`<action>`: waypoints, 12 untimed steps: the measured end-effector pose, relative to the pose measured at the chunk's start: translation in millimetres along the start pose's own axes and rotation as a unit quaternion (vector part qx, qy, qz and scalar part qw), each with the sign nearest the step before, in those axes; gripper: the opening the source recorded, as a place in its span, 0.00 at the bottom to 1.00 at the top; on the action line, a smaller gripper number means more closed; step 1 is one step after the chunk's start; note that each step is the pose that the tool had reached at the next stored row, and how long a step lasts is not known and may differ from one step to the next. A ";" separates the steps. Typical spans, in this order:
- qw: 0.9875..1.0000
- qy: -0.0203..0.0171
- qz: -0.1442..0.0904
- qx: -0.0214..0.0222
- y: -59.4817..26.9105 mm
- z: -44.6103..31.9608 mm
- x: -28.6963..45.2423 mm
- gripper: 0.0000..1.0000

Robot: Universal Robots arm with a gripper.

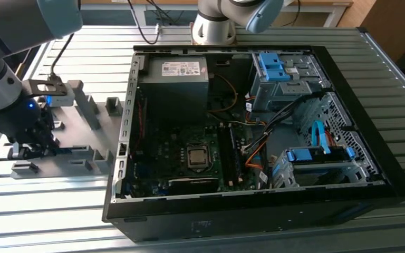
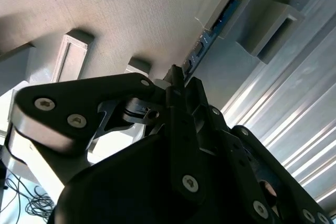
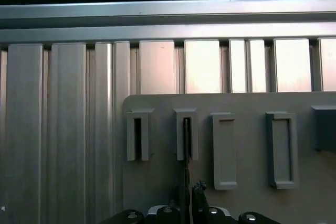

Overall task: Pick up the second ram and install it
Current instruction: 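Pick up the second ram and move it above second insertion slot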

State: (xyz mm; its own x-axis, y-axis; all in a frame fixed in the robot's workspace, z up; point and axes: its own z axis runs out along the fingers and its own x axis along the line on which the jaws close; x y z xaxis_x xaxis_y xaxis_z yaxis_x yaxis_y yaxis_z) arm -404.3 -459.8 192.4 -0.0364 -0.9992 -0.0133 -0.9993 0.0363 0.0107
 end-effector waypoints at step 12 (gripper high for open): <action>1.000 -0.001 0.000 0.000 1.0 3.4 -0.7 0.24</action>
State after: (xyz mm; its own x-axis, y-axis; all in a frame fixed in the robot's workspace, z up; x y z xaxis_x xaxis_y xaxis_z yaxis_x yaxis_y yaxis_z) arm -405.4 -459.0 189.0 -0.0357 -0.9992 -0.0153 -0.9993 0.0356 0.0110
